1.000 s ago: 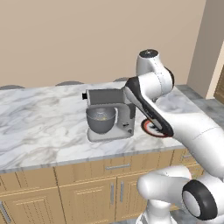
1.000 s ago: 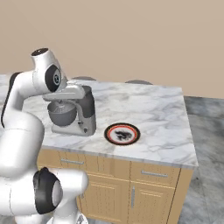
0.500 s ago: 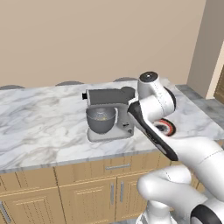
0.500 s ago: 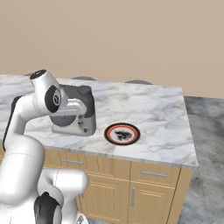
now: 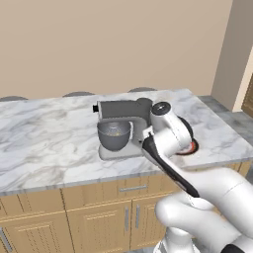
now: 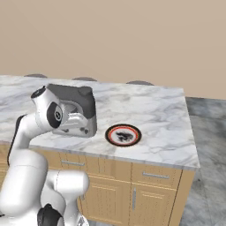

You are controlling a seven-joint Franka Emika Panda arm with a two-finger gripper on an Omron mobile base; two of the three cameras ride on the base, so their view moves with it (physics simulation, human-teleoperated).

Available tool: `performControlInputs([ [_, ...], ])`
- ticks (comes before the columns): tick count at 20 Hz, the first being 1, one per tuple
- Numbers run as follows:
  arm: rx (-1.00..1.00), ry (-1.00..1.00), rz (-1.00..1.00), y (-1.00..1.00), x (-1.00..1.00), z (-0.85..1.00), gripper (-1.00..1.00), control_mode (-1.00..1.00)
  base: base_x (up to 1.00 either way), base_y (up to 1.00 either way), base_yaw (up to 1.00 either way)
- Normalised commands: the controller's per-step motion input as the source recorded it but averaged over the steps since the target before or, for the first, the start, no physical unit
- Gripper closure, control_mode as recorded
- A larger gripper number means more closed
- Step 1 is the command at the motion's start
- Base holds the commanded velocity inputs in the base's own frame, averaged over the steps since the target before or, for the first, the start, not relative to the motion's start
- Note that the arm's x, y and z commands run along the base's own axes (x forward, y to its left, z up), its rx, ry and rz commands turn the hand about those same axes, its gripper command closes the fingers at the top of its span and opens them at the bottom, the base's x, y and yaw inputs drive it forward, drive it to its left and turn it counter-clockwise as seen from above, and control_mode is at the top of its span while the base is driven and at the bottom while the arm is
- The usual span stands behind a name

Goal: Add butter and sugar cubes to the stand mixer bowl and then turn on the stand mixer to begin making frosting.

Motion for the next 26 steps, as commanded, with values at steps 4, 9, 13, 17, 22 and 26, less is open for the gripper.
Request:
performControlInputs([
  [4,-0.03,0.00,0.00,0.06,0.24,-0.33,-1.00,-1.00,0.00,0.00,0.00],
  [9,-0.01,0.00,0.00,0.09,0.41,-0.27,-1.00,-1.00,0.00,0.00,0.00],
  [13,-0.01,0.00,0.00,0.11,0.46,-0.23,-1.00,-1.00,0.00,0.00,0.00],
  [17,-0.04,0.00,0.00,0.01,0.36,-0.16,-1.00,-1.00,0.00,0.00,0.00],
  [22,-0.07,0.00,0.00,0.00,0.37,-0.23,-1.00,-1.00,0.00,0.00,0.00],
  [26,-0.05,0.00,0.00,0.00,0.35,-0.20,-1.00,-1.00,0.00,0.00,0.00],
])
